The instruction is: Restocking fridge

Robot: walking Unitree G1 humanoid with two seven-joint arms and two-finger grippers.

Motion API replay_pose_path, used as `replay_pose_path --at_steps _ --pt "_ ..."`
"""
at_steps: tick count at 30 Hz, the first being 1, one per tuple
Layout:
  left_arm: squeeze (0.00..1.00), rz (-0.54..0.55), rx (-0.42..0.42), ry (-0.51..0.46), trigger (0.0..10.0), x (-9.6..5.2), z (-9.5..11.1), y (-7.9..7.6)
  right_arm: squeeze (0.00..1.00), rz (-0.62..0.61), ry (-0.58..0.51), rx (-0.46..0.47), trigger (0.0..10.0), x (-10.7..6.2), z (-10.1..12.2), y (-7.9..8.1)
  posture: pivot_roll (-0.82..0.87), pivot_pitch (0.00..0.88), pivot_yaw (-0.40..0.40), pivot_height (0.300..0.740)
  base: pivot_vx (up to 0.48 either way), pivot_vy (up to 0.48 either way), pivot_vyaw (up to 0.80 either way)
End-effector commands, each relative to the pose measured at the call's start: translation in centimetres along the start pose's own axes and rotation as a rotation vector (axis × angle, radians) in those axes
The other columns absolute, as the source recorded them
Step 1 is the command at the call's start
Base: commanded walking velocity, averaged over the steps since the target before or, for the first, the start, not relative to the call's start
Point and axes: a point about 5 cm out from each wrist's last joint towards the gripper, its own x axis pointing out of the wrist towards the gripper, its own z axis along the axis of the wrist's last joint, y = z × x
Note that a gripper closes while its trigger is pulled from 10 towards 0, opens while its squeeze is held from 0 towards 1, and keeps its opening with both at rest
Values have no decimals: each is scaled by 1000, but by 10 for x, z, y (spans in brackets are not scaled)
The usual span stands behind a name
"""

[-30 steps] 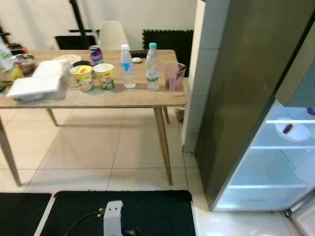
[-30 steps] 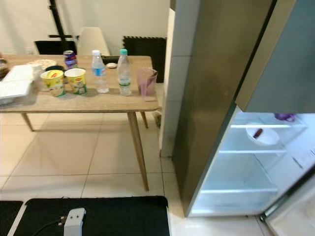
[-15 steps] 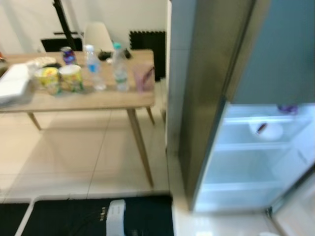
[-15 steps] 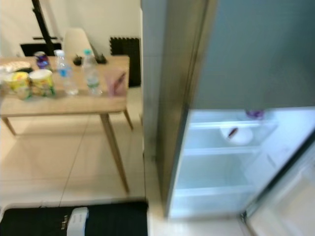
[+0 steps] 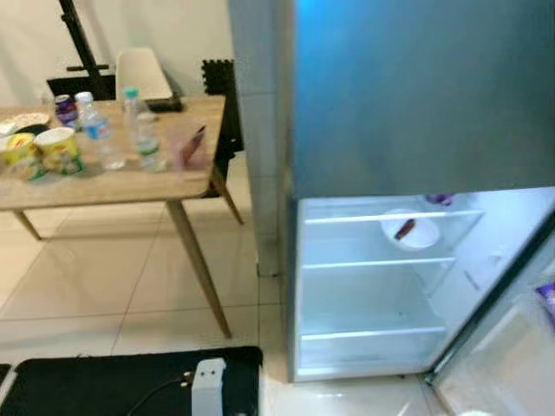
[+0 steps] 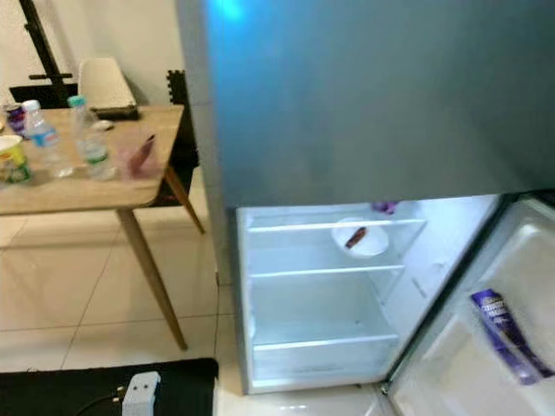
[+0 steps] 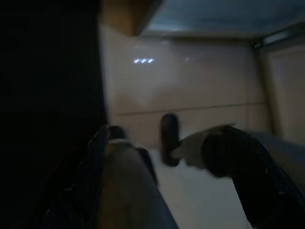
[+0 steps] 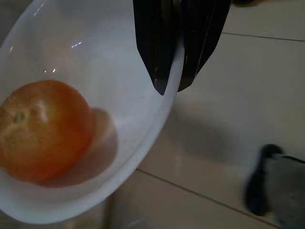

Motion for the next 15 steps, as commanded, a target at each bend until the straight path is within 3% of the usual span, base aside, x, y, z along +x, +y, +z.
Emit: replay_pose_path --at_steps 1,4,15 --pt "0 14 5 16 10000 -2 -4 3 0 -10 -26 -2 10000 1 8 -1 -103 0 -18 740 0 -394 0" --pt "0 21 20 16 10000 -2 -4 4 0 -12 -28 -4 10000 1 9 -1 -103 0 -18 740 0 -316 0" --pt "0 35 27 14 10000 -2 -4 4 0 -13 -30 -21 10000 1 10 -3 -102 0 -23 740 0 0 0"
